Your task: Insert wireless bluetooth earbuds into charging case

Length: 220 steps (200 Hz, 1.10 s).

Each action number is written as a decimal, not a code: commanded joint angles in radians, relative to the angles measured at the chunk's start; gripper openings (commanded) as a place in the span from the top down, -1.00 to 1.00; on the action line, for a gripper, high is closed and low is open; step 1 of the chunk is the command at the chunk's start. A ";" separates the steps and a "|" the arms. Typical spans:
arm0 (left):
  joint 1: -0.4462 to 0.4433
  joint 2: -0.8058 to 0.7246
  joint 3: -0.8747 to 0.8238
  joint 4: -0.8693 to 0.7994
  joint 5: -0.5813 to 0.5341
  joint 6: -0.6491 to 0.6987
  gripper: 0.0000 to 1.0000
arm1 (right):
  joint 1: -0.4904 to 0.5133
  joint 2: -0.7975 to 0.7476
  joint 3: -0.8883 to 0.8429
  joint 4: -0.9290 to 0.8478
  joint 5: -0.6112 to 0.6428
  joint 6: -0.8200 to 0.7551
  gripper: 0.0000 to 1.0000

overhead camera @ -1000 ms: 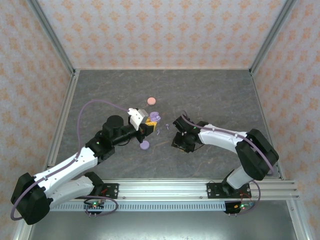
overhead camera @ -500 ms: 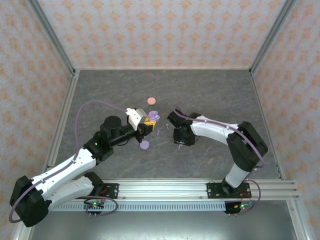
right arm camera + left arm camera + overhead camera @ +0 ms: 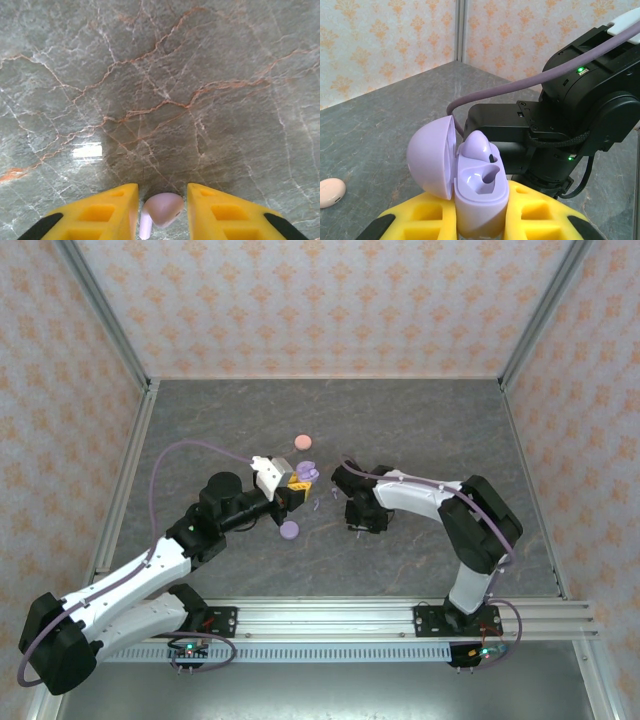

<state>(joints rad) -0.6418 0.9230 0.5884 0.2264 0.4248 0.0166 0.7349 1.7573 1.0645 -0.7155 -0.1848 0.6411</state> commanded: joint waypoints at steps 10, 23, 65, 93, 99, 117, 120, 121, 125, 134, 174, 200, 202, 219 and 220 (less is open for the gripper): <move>-0.005 -0.009 0.010 0.008 -0.023 0.003 1.00 | 0.004 0.018 -0.009 0.018 -0.027 -0.007 0.49; -0.006 -0.009 0.010 0.008 -0.023 0.002 1.00 | 0.004 0.010 -0.013 0.032 -0.025 -0.007 0.53; -0.006 -0.006 0.014 0.018 -0.015 -0.007 1.00 | 0.004 -0.089 -0.026 0.094 0.015 -0.031 0.59; -0.006 0.006 0.017 0.043 -0.005 -0.024 1.00 | 0.004 -0.195 -0.027 0.140 0.045 -0.072 0.62; -0.005 0.009 0.020 0.049 -0.002 -0.027 1.00 | 0.004 -0.220 -0.028 0.153 0.050 -0.082 0.63; -0.006 0.024 0.024 0.066 0.003 -0.039 1.00 | 0.003 -0.298 -0.028 0.197 0.056 -0.116 0.63; -0.006 0.026 0.025 0.070 0.004 -0.042 1.00 | 0.004 -0.318 -0.029 0.209 0.058 -0.124 0.63; -0.006 0.027 0.025 0.071 0.004 -0.042 1.00 | 0.004 -0.318 -0.029 0.209 0.058 -0.124 0.63; -0.006 0.031 0.025 0.076 0.005 -0.046 1.00 | 0.004 -0.339 -0.029 0.220 0.061 -0.134 0.63; -0.006 0.038 0.026 0.088 0.005 -0.054 1.00 | 0.004 -0.387 -0.032 0.246 0.070 -0.153 0.63; -0.005 0.090 0.034 0.148 0.008 -0.096 1.00 | 0.003 -0.582 -0.045 0.382 0.120 -0.233 0.63; -0.006 0.123 0.051 0.168 0.026 -0.114 1.00 | 0.004 -0.673 -0.028 0.444 0.073 -0.275 0.63; -0.006 0.125 0.051 0.171 0.026 -0.114 1.00 | 0.005 -0.679 -0.026 0.450 0.069 -0.278 0.63; -0.006 0.140 0.050 0.200 0.033 -0.124 1.00 | 0.006 -0.710 -0.020 0.499 0.028 -0.298 0.63; -0.006 0.141 0.051 0.201 0.032 -0.126 1.00 | 0.006 -0.711 -0.020 0.503 0.025 -0.298 0.63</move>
<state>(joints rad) -0.6418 1.0523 0.6014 0.3298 0.4335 -0.0784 0.7353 1.0847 1.0332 -0.3225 -0.1230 0.4061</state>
